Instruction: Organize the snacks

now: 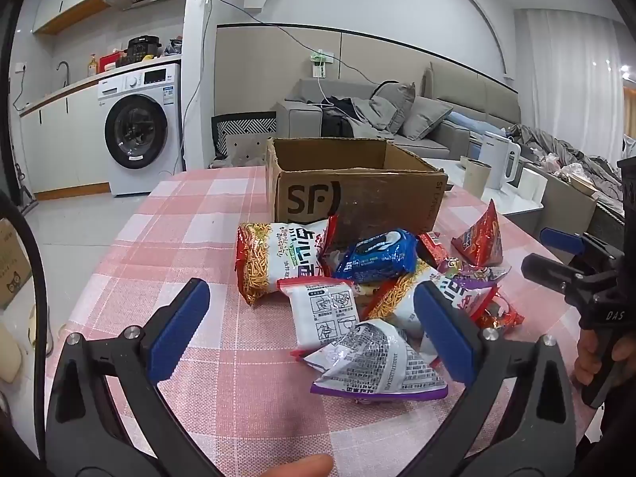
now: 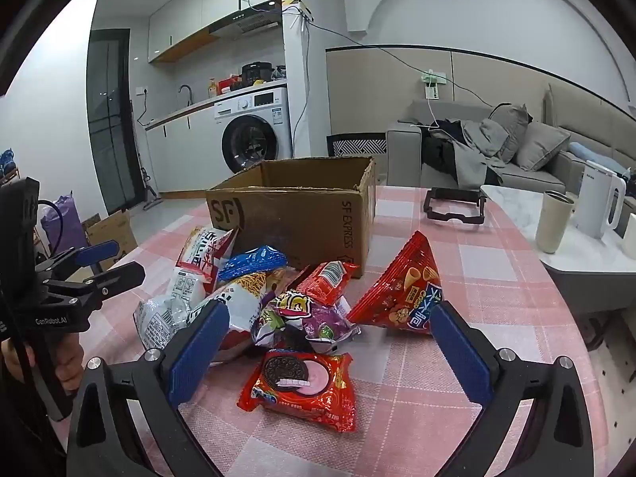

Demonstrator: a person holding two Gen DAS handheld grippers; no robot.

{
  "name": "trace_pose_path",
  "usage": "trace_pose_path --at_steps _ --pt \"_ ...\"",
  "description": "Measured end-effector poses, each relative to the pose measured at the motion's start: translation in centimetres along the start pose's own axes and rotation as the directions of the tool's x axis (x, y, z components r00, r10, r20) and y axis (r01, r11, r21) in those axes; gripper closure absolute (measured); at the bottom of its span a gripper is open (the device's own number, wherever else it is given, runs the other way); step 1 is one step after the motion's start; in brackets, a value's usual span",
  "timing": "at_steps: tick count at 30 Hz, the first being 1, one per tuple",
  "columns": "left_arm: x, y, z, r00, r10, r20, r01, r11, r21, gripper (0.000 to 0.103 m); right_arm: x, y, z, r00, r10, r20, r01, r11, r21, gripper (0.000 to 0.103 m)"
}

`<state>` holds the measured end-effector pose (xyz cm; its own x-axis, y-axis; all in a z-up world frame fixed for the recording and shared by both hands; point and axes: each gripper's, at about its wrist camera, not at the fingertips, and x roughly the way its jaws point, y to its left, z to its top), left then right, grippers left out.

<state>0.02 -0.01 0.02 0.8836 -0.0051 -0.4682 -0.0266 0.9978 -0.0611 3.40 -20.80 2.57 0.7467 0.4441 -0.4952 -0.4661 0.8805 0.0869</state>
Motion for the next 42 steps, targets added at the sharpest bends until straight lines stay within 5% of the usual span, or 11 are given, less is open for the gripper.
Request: trace_pose_path --at_steps 42 --pt "-0.17 -0.12 -0.13 1.0 -0.022 0.016 0.022 1.0 0.013 0.001 -0.33 -0.3 -0.13 1.0 0.01 0.02 -0.011 1.0 0.024 0.0"
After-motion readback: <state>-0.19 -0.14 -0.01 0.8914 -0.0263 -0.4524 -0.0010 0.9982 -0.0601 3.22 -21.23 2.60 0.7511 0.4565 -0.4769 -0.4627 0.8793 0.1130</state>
